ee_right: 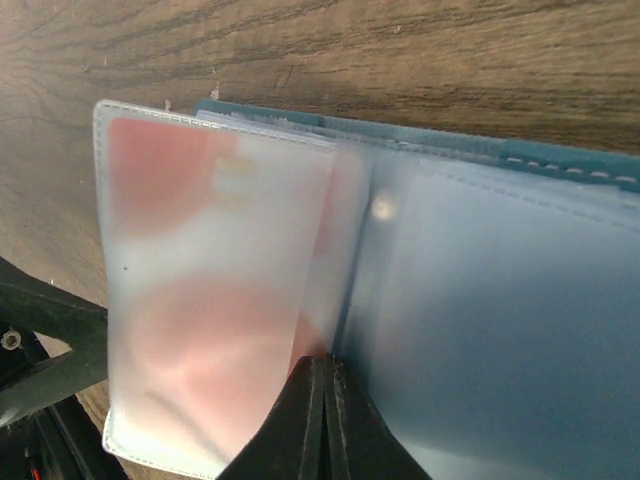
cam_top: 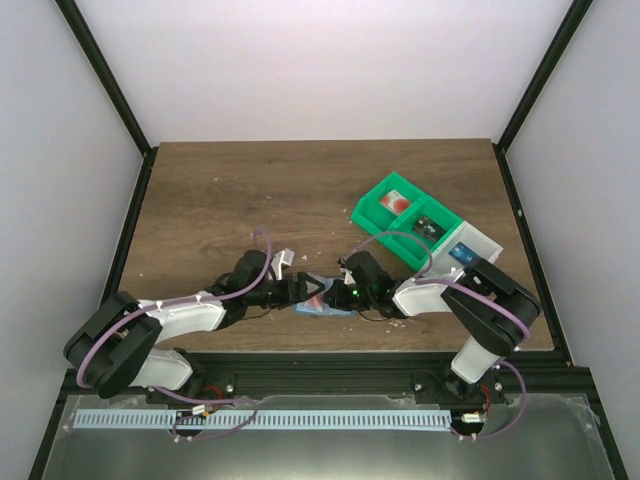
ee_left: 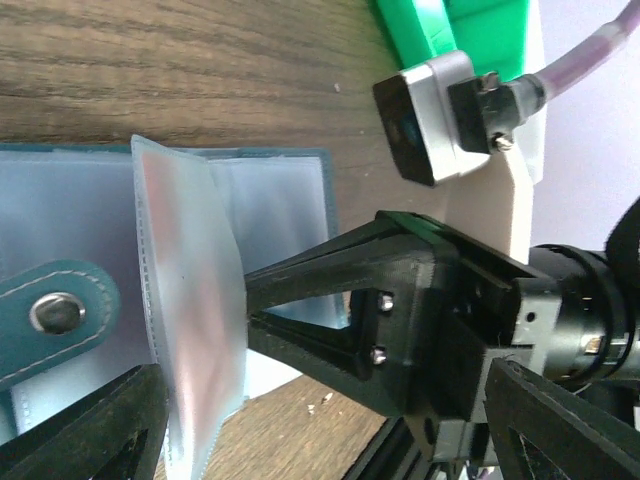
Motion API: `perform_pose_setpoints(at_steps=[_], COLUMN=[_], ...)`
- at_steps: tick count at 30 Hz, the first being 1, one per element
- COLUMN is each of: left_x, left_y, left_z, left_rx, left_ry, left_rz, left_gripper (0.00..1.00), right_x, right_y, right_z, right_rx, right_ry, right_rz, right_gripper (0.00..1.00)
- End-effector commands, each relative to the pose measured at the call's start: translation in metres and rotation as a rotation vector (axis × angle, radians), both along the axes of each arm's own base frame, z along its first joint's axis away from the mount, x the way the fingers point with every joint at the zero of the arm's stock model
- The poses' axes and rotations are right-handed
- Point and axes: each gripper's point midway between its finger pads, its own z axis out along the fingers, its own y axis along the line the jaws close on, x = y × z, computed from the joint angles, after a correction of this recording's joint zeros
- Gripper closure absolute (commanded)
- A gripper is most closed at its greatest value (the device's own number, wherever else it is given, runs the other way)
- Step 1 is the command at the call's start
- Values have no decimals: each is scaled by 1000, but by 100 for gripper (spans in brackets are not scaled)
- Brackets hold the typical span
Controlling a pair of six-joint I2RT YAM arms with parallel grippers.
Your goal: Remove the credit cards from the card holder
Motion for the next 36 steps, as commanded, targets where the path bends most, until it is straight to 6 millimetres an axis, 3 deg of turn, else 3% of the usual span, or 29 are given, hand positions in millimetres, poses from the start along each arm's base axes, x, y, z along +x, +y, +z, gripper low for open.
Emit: perform_pose_setpoints(at_steps=[1,28,36], left_x=[2,-7,-6], left_y=[-11,-42,-54], left_z=[23,36,38], left_rx=[-86,-179,-183], left_ry=[-27,-14,-17], left_rz=[-24,-74,-87], left_gripper=[12,12,11], right_x=[-19,-14,-13], right_y=[-25,-24,-30], right_z=[-36,10,12], right_rx=[-128,48,38], right_ry=[85,-67,-80], right_rz=[-14,-54,-74], right_gripper=[100,93,93])
